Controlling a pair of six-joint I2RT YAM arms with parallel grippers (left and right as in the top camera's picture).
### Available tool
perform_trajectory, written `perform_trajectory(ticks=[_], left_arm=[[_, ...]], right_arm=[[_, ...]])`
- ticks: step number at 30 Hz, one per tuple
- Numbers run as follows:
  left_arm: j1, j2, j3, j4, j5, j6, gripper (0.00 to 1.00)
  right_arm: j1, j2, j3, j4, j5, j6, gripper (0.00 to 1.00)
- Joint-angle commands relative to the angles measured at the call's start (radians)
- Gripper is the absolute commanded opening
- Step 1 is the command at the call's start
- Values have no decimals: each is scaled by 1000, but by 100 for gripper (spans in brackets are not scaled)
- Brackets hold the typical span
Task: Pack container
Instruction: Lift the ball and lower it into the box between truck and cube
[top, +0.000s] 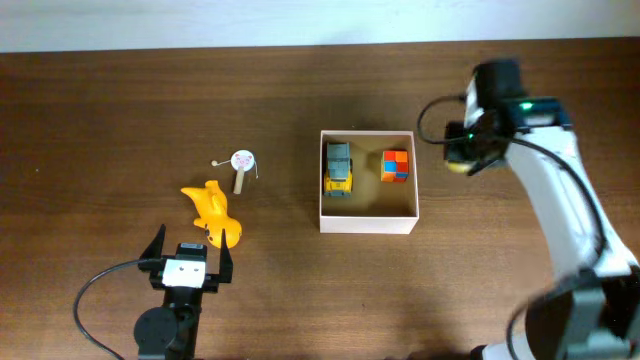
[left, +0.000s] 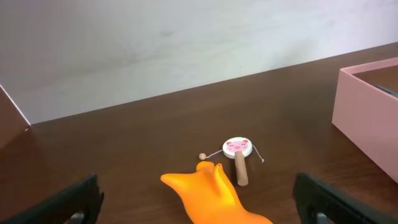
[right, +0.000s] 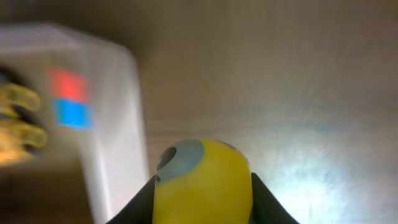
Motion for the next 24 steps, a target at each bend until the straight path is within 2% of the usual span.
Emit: perform_trajectory(ticks=[1,4,11,16,24], left_arm=[[2,-8,-4,-4,11,13,99],[2,-8,-4,-4,11,13,99],[2,-8,-4,-4,11,13,99],[2,-7,-4,-4,11,13,99],[2,-8,-4,-4,11,13,99]], right_arm=[[6,-79,87,-5,-232,-126,33],[30,-89,86,28,-330,-171,33],[142,-42,-7,133,-310,-196,33],[183,31,-102,227,-284,-162,33],[224,147,-128,308,-284,-153,33]])
